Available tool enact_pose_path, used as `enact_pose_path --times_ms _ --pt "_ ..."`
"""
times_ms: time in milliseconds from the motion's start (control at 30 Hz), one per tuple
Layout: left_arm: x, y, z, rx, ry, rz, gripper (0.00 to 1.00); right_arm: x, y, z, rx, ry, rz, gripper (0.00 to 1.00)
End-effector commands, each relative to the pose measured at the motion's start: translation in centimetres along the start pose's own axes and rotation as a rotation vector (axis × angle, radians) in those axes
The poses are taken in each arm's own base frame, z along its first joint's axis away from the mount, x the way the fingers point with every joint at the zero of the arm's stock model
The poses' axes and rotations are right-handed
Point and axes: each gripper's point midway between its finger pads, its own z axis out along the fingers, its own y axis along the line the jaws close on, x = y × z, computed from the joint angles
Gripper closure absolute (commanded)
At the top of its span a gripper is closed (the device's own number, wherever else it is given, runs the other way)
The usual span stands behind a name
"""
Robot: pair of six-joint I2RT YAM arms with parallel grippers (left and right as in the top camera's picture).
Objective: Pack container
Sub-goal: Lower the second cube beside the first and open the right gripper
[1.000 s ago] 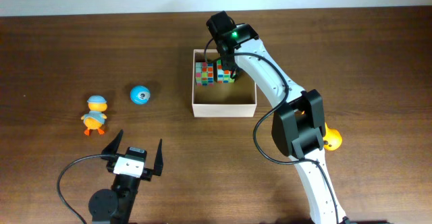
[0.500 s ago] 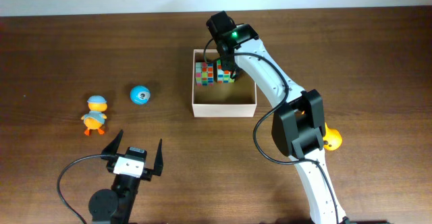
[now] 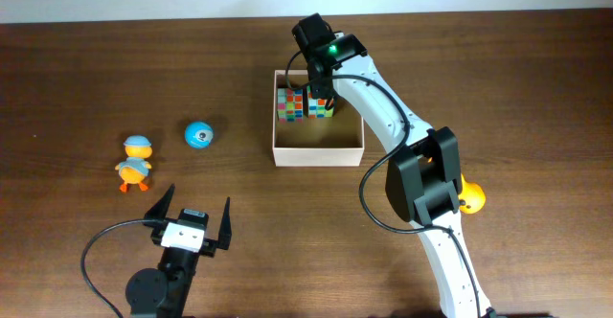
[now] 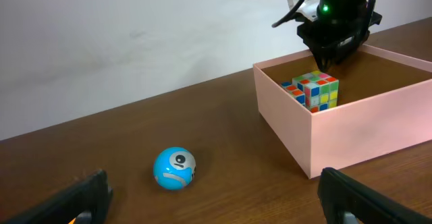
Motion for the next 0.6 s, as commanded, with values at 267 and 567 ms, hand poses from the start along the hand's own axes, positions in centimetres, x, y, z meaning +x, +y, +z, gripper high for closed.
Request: enact_pose_path --times_ms 267,567 --pt "0.1 0.2 0.0 -0.010 -0.001 0.013 0.01 1.0 -0.7 1.8 0.019 0.042 -0.009 0.74" --pt "0.1 0.2 0.0 -0.010 -0.001 0.013 0.01 1.5 -0.6 2.2 0.022 0.058 -0.014 0.74"
